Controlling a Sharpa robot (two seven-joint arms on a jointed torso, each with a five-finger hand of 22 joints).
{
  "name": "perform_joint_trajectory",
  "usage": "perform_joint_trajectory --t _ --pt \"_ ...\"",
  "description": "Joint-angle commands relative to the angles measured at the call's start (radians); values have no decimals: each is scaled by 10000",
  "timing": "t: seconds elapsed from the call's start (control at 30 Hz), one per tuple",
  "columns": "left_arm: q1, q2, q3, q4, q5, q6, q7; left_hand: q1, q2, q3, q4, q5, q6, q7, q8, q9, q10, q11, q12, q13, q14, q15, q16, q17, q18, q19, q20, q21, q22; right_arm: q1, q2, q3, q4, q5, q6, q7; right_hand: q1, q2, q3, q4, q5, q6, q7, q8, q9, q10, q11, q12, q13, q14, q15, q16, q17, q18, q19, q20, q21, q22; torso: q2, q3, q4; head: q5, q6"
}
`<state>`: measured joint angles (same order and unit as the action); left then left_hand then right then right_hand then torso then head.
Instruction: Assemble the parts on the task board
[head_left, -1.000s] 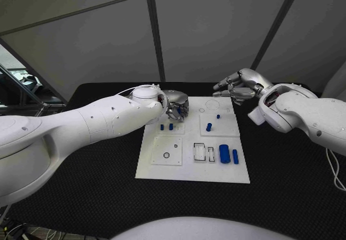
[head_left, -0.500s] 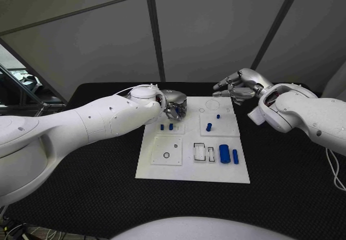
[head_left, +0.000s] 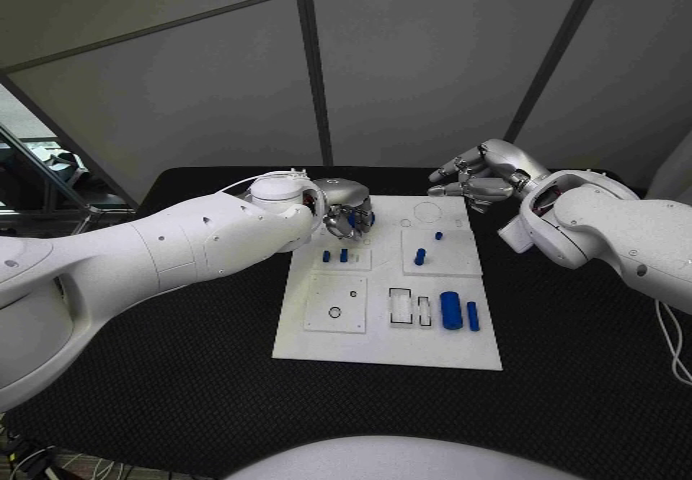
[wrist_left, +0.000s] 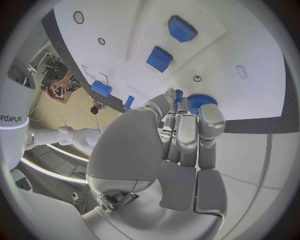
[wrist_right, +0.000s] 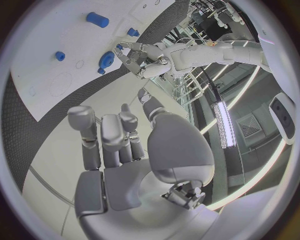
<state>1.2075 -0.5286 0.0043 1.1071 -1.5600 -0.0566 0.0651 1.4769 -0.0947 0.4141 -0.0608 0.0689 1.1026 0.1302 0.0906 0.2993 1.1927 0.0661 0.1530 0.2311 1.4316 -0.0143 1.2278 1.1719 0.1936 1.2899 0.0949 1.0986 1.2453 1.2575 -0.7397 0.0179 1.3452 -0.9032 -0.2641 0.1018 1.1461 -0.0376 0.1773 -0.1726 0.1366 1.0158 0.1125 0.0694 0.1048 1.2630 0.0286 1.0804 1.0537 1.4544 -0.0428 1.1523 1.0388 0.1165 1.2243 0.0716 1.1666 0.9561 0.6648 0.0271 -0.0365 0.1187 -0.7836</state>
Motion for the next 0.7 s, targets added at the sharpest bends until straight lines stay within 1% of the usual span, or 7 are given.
perform_joint_trajectory --t 0.03,0.07,0.27,0.33,0.47,0.57,0.7 --pt "10 -178 79 214 157 -286 66 -79 -9 39 -15 -22 80 -16 -16 -18 105 -31 19 -6 56 19 18 -32 -823 26 6 47 5 16 -10 6 19 -13 -39 130 -13 93 23 -64 29 -26 -1 -33 11 72 6 54 11 62 2 30 12 72 90 -7 29 13 14 1 -8 28 5" --pt "-7 -241 136 265 165 -313 62 -86 -9 38 -12 -24 81 -16 -17 -20 105 -31 18 -7 55 19 16 -35 -822 23 6 43 3 16 -12 6 21 -13 -39 132 -13 93 23 -64 29 -26 -1 -33 11 72 6 54 11 62 2 30 12 72 90 -7 29 13 18 3 -18 64 16" --pt "-132 -620 435 545 189 -373 49 -116 -18 35 -6 -35 88 -15 -23 -28 103 -30 13 -12 57 20 21 -39 -823 22 7 49 12 14 -28 6 23 -13 -37 135 -13 93 23 -64 29 -26 -1 -33 11 72 6 54 11 62 2 30 12 72 90 -7 29 13 16 -2 -19 51 1" --pt "-166 -761 504 630 205 -293 39 -146 -36 29 -1 -45 91 -15 -30 -36 97 -28 5 -18 55 20 12 -59 -821 14 7 40 10 14 -25 6 18 -13 -35 134 -13 93 23 -64 29 -26 -1 -33 11 72 6 54 11 62 2 30 12 72 90 -7 29 13 20 1 -24 73 -5" --pt "-203 -986 567 737 225 -217 16 -172 -46 26 5 -51 91 -14 -38 -44 89 -26 -4 -24 55 22 11 -69 -820 10 8 40 13 13 -17 6 15 -13 -33 133 -13 93 23 -64 29 -26 -1 -33 11 72 6 54 11 62 2 30 12 72 90 -7 29 13 18 10 -26 83 -11" --pt "-221 -1122 590 808 278 -214 8 -175 -47 26 6 -53 91 -14 -39 -45 88 -26 -5 -25 55 22 11 -70 -821 11 8 42 15 13 -15 6 9 -13 -33 133 -13 93 23 -64 29 -26 -1 -33 11 72 6 54 11 62 2 30 12 72 90 -7 29 13 21 3 -7 64 -14" --pt "-241 -1271 627 866 395 -129 -38 -190 -50 26 10 -57 93 -14 -43 -50 86 -25 -9 -29 56 23 14 -72 -822 13 9 48 22 12 -24 6 9 -13 -30 130 -13 93 23 -64 29 -26 -1 -33 11 72 6 54 11 62 2 30 12 72 90 -7 29 13 22 0 -18 76 -23"
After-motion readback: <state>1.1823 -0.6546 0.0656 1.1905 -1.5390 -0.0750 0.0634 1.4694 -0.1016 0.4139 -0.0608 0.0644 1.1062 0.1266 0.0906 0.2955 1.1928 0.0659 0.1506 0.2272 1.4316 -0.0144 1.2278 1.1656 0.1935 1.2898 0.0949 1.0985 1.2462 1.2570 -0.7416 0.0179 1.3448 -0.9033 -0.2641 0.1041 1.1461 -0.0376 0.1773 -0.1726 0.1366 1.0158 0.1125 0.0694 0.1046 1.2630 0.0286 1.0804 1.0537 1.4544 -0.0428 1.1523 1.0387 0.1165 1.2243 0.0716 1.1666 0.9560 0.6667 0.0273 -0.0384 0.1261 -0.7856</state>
